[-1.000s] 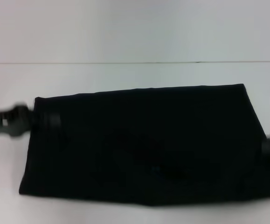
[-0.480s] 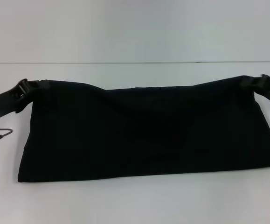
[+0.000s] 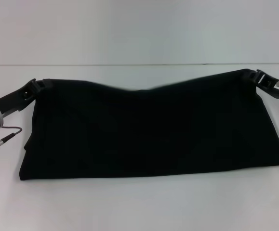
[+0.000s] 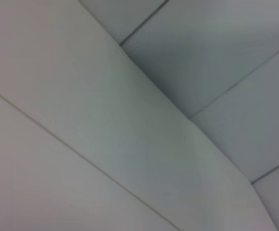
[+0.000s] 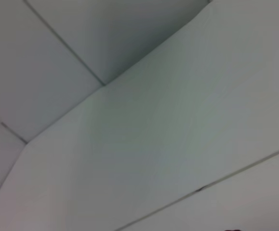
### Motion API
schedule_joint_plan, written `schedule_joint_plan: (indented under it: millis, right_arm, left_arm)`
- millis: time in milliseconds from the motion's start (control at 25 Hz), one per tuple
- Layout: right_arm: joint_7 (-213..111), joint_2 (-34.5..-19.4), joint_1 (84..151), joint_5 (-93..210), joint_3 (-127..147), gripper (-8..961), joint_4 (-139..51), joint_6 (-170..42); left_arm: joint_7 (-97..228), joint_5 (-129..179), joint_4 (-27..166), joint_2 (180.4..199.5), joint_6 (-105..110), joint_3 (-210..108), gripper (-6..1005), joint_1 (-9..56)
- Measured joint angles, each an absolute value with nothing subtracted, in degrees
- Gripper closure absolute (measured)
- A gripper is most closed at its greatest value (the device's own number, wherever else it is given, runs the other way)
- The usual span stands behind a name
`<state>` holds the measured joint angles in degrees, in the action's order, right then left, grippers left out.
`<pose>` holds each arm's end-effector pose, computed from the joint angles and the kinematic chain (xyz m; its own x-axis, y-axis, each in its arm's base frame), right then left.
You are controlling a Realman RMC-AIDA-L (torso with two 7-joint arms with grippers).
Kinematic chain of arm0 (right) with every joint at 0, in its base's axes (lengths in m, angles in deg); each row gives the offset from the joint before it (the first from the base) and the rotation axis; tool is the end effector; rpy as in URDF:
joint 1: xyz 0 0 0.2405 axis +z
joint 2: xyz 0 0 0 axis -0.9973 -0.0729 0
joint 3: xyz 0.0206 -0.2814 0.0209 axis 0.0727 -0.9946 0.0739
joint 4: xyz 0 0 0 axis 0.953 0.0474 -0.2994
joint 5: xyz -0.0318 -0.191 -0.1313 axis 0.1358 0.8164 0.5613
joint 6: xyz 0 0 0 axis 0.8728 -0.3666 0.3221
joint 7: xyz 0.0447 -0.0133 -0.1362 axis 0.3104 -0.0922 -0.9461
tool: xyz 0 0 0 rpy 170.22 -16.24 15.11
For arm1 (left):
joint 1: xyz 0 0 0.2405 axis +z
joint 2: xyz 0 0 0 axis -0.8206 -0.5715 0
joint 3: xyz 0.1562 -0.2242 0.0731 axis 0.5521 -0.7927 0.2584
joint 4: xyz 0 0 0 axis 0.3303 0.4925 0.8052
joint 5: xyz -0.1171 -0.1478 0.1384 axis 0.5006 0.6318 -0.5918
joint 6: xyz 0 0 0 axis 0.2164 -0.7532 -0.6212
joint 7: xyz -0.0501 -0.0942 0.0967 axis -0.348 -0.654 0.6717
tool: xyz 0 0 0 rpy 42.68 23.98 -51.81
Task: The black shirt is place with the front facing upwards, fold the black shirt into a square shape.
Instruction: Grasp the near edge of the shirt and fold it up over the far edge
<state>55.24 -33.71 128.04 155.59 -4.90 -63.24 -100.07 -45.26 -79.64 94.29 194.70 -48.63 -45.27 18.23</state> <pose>0.3284 0.4645 -0.0121 0.1231 -0.5518 -0.8249 -0.9924 -0.0710 -0.1006 -0.3564 0.4242 0.0083 -0.0093 0.5402 0.8415 0.9953 -0.0759 0.0597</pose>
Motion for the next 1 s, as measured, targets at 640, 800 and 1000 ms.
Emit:
schedule_joint_plan:
  millis: [640,800,1000]
  right_arm:
    - [47.1,-34.25,129.5,149.6,-5.4,898,-58.9,-91.2]
    - [41.1,-34.27,129.5,145.2,-5.4,898,-57.8,-91.0]
    - [30.9,-34.36,130.0,140.0,-5.4,883,-55.8,-92.4]
  left_arm:
    - [-40.1,-77.5,94.1,197.63,-39.8,-45.0,875,15.9]
    - [-39.2,-77.1,94.0,198.33,-38.0,-45.1,865,15.3]
    - [-32.3,-71.2,91.5,199.0,-36.7,-45.0,851,14.8]
